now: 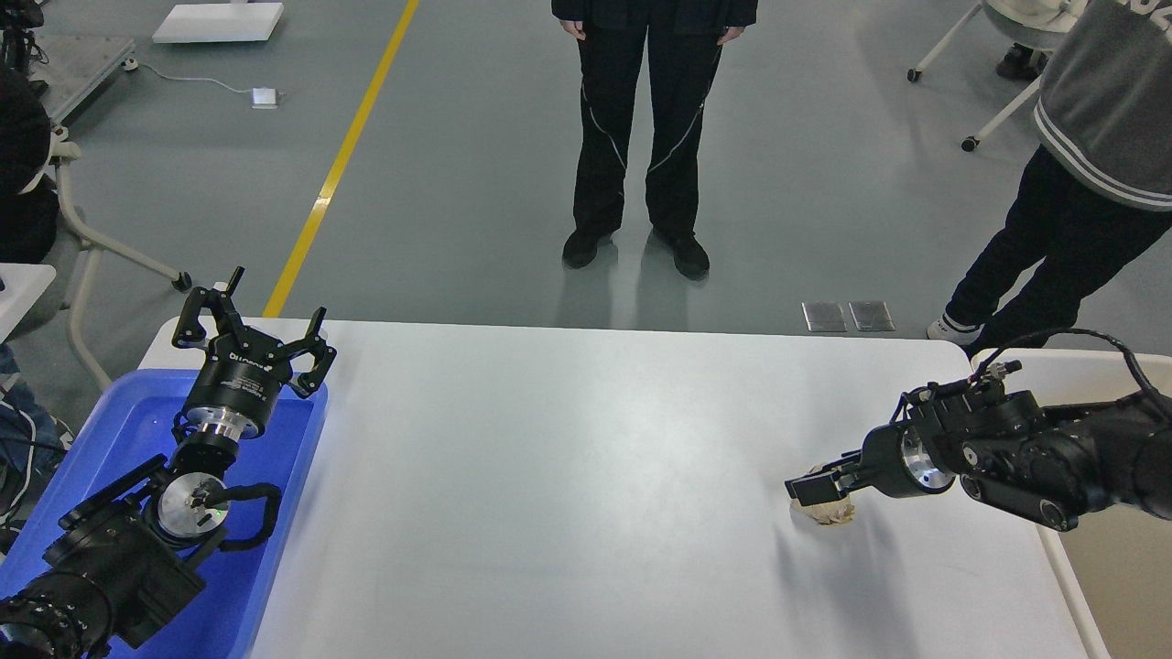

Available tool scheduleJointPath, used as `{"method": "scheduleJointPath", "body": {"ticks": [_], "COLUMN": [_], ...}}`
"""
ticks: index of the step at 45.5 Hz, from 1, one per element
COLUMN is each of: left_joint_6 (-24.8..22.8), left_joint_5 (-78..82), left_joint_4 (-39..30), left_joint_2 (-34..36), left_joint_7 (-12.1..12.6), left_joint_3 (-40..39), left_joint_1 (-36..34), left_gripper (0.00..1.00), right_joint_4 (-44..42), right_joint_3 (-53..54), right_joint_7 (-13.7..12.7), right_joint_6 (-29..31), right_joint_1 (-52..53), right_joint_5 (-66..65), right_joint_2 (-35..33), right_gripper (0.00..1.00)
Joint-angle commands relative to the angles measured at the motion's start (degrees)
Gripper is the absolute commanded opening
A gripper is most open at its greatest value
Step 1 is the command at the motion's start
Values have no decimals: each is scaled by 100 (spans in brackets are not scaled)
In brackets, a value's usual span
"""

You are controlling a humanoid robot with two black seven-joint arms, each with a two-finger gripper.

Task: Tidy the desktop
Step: 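Lower the right gripper and close it on the paper ball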

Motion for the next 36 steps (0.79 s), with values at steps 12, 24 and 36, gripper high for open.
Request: {"method": "scheduleJointPath", "body": {"ticks": [12,24,36], "left_joint_6": [0,0,0], "left_joint_5": [0,0,0], "left_joint_4": [0,0,0], "left_joint_2": [0,0,0], "left_joint_7": [0,0,0], "left_joint_3": [0,0,0], "left_joint_1": [0,0,0], "left_gripper": [100,100,100], "right_joint_4": [-369,-413,-624], "right_joint_3": [17,8,17], "right_joint_7": [0,0,8], "right_joint_6": [-108,-204,-354], "right_joint_1": [-298,-421,-517], "right_joint_5": [6,6,6], "right_joint_2": [113,130,183], "right_gripper": [100,100,99]}}
